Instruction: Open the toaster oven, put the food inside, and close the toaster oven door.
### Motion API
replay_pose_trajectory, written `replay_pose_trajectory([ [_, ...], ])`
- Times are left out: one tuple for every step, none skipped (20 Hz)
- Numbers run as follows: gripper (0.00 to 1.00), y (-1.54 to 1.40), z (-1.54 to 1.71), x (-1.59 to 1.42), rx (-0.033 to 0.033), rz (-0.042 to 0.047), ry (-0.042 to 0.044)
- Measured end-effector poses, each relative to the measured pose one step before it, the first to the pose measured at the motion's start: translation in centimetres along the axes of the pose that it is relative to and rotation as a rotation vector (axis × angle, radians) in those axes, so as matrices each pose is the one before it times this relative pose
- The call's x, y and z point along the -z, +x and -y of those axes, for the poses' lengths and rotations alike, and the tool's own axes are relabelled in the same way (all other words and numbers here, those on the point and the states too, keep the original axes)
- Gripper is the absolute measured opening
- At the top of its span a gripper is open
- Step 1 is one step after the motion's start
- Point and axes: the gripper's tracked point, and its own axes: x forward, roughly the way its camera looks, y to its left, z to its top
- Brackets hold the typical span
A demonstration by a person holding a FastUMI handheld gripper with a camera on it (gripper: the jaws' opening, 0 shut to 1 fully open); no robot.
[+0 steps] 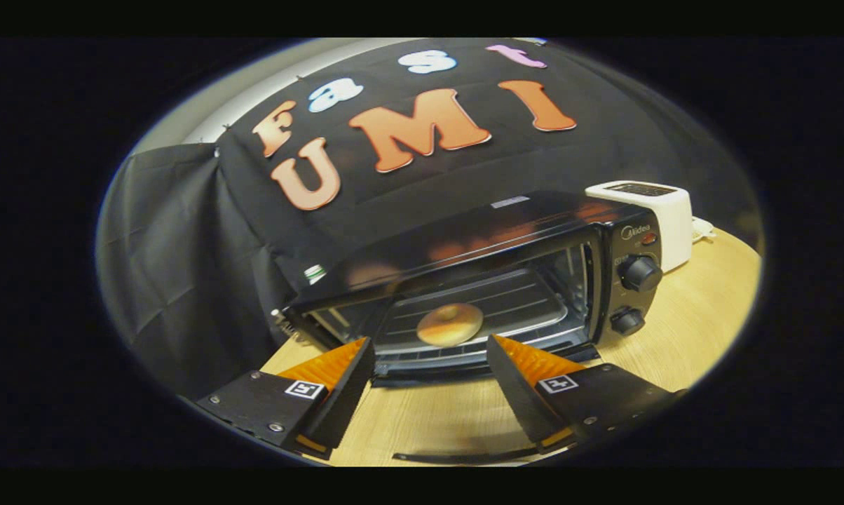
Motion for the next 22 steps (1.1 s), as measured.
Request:
replay_pose_trajectory([
  [0.96, -1.122, -0.072, 0.17, -0.0097, 0.00152, -0.02338],
  [0.96, -1.085, 0.113, 0.217, -0.0025, 0.00404, -0.0256],
  [0.96, -1.026, 0.236, 0.626, 0.001, -0.00384, -0.02049],
  [0.96, -0.877, 0.245, 0.808, -0.00233, -0.01292, -0.01226],
  [0.96, -0.87, 0.287, 1.144, 0.00154, -0.0261, -0.00518],
  [0.96, -0.878, 0.256, 1.09, -0.00044, -0.02669, 0.00016],
  [0.96, -0.743, 0.112, 0.949, 0.0024, -0.02023, 0.00163],
  [0.96, -0.687, 0.161, 1.081, 0.00356, -0.0232, -0.00612],
  [0.96, -0.507, 0.123, 1.091, 0.00526, -0.02122, -0.00824],
  [0.96, -0.511, 0.248, 1.052, 0.01211, -0.01788, -0.01101],
  [0.96, -0.467, 0.204, 1.042, 0.00625, -0.01675, -0.01442],
  [0.96, -0.299, 0.032, 1.079, -0.0006, -0.02696, -0.00918],
  [0.96, -0.245, 0.117, 1.232, -0.00065, -0.0376, -0.00728],
  [0.96, -0.186, 0.187, 0.749, 0.00341, -0.01897, -0.00373],
  [0.96, -0.138, 0.439, 0.619, 0.01493, -0.01155, -0.0018],
  [0.96, -0.003, 0.525, 0.583, 0.02077, -0.01317, -0.00325],
  [0.96, -0.131, 0.442, 0.541, 0.02324, -0.01467, -0.00155],
  [0.96, 0.262, 0.301, 0.401, 0.01148, -0.00924, 0.00316],
  [0.96, 0.332, 0.369, 0.377, 0.01194, -0.01291, 0.00778],
  [0.97, 0.437, 0.246, 0.129, 0.00848, -0.01096, 0.00776],
  [0.97, 0.404, 0.208, -0.026, 0.0084, -0.00764, 0.00939],
  [0.96, 0.36, 0.105, -0.049, 0.00534, -0.011, 0.00946],
])
